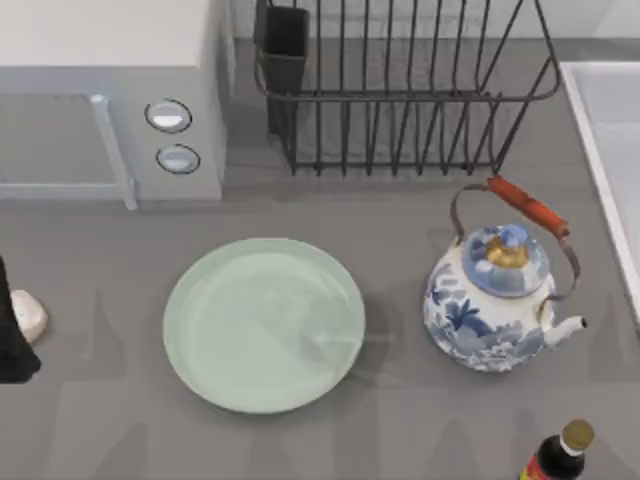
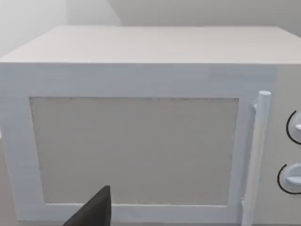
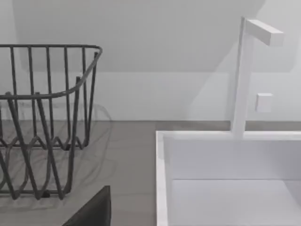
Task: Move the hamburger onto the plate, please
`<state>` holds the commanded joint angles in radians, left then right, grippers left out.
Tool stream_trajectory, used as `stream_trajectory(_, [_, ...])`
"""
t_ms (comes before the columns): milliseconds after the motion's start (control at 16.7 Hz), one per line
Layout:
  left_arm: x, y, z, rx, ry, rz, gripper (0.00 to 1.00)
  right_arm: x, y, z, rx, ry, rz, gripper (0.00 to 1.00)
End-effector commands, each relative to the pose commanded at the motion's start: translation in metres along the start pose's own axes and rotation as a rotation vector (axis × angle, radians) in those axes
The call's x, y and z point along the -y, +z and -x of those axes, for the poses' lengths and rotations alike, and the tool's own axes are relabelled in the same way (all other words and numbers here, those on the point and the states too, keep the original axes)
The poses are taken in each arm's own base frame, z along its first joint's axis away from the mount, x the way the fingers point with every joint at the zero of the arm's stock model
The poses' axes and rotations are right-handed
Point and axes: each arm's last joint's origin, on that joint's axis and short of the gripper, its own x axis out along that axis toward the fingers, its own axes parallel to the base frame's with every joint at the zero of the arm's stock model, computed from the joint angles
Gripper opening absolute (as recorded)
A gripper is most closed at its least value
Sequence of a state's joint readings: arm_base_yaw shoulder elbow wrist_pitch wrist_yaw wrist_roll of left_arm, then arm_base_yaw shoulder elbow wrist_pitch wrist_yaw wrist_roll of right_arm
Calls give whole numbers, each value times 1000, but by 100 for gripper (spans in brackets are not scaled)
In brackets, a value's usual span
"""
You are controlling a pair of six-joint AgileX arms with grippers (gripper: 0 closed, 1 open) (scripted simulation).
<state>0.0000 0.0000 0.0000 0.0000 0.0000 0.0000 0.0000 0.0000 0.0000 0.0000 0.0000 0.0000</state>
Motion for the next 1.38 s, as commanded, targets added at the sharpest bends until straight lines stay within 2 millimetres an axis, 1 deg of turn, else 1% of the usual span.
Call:
stream_trajectory(120, [0,0,0,0,0,0,100,0,0,0,0,0,0,100])
stream_trajectory(240, [0,5,0,-25,-1,-24,100,0,0,0,0,0,0,100])
stream_trajectory(420, [-1,24,-4,-127,-1,-114,100,0,0,0,0,0,0,100])
stream_trajectory(600, [-3,46,-18,-318,-20,-247,100,0,0,0,0,0,0,100])
stream_trajectory(720, [-5,57,-38,-496,-59,-345,100,0,0,0,0,0,0,100])
stream_trajectory(900, [-9,61,-78,-794,-172,-487,100,0,0,0,0,0,0,100])
stream_trajectory(1140, [-15,52,-133,-1110,-382,-636,100,0,0,0,0,0,0,100])
stream_trajectory(1380, [-21,31,-181,-1322,-599,-724,100,0,0,0,0,0,0,100])
